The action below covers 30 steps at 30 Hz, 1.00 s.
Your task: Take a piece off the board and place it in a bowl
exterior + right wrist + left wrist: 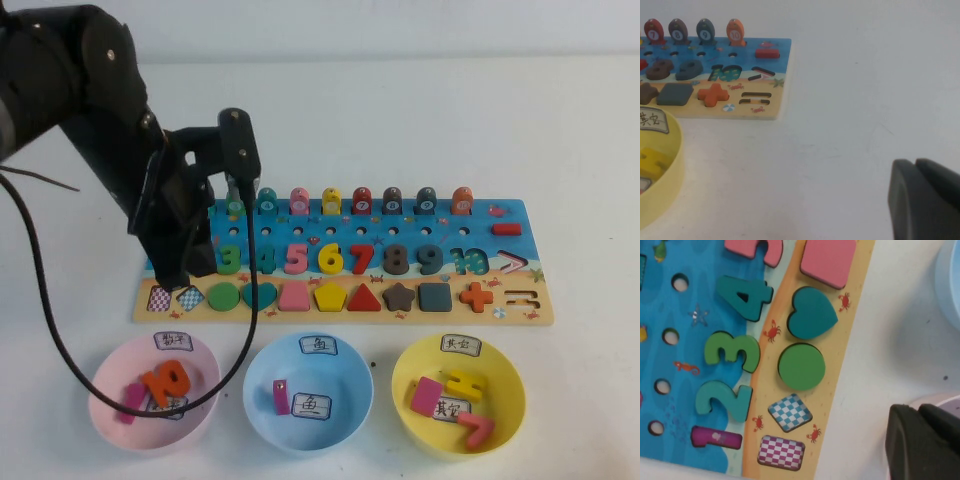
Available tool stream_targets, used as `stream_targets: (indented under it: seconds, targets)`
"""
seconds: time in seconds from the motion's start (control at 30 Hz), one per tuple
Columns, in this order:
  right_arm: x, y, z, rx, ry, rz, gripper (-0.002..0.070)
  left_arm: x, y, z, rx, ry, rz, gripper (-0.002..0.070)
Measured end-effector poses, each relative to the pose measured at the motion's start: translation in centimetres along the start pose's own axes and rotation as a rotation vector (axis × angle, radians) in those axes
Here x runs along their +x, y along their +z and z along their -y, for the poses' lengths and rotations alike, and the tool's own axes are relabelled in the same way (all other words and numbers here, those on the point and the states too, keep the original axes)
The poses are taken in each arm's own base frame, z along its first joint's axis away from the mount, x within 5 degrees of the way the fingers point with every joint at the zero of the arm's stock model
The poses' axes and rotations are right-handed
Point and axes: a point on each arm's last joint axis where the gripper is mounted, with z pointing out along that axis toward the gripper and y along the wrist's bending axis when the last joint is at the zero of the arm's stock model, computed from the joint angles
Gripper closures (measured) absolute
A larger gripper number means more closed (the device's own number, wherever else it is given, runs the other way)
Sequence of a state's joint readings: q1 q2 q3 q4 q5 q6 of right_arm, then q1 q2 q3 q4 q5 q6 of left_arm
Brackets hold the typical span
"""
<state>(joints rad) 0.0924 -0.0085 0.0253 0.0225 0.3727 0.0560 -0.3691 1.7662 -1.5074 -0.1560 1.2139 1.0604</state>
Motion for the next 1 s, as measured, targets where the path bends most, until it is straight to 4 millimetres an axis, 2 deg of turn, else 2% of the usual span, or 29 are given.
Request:
stream_targets:
  seconds: [0.33, 0.5, 0.57, 0.83, 1.0]
  targets:
    - [0.0, 0.0, 0.0, 0.0, 0.0, 0.0, 0.0694, 0.3, 4.5, -1.1, 0.093, 0.091, -0.074, 0.0677]
    - [0.0, 0.0, 0.0, 0.0, 0.0, 0.0, 0.0694, 0.4, 5.4, -1.3, 0.108, 0.091, -0.086, 0.066]
    - [0.0, 0.0, 0.0, 0.0, 0.0, 0.0, 0.0694, 0.3, 5.5, -1.4, 0.096, 0.092, -0.082, 0.0613]
    - [0.0, 0.0, 0.0, 0.0, 0.0, 0.0, 0.0694, 0.1, 6.0, -2.0, 0.05, 0.096, -0.069, 0.0333]
    - [0.0, 0.0, 0.0, 0.0, 0.0, 0.0, 0.0694, 0.2, 7.1, -2.4, 0.06, 0.148, -0.084, 0.029]
